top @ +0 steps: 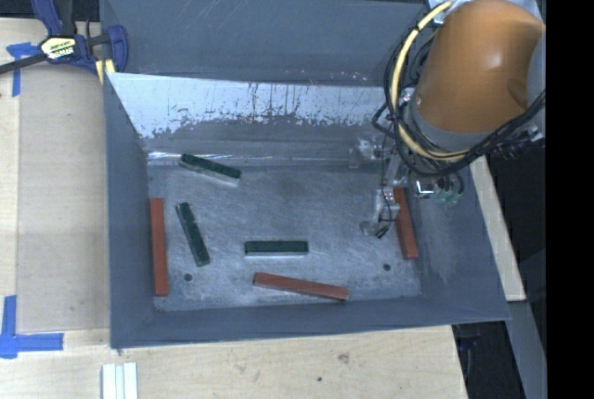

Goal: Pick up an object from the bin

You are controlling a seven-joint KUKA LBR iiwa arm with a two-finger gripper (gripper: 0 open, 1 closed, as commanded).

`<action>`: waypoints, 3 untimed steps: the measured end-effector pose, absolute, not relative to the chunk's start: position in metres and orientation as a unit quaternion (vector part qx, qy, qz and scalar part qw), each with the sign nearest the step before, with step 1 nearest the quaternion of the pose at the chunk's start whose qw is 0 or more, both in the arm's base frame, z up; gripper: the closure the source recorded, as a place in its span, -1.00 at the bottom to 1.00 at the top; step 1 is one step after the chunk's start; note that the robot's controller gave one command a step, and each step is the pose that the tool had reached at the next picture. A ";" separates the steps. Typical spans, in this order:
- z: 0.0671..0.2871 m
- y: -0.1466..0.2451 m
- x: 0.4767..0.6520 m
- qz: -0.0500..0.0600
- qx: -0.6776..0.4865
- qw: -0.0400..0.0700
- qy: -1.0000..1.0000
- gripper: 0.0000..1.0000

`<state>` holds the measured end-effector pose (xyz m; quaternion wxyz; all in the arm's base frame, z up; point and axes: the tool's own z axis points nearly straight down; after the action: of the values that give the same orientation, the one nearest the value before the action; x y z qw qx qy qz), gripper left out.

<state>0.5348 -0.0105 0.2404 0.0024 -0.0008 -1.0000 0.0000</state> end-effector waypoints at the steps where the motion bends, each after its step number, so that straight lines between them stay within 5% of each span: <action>1: 0.115 0.070 0.509 0.000 -0.045 0.003 -0.999 -1.00; 2: 0.068 0.085 0.508 0.000 -0.063 0.002 -0.998 -1.00; 3: 0.073 0.085 0.509 0.000 -0.063 0.002 -0.998 1.00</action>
Offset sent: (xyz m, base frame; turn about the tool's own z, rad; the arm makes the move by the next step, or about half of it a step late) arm -0.0237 0.0774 -0.1212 0.0929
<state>0.5087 0.0849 0.0726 0.0016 -0.0632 -0.9980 -0.0003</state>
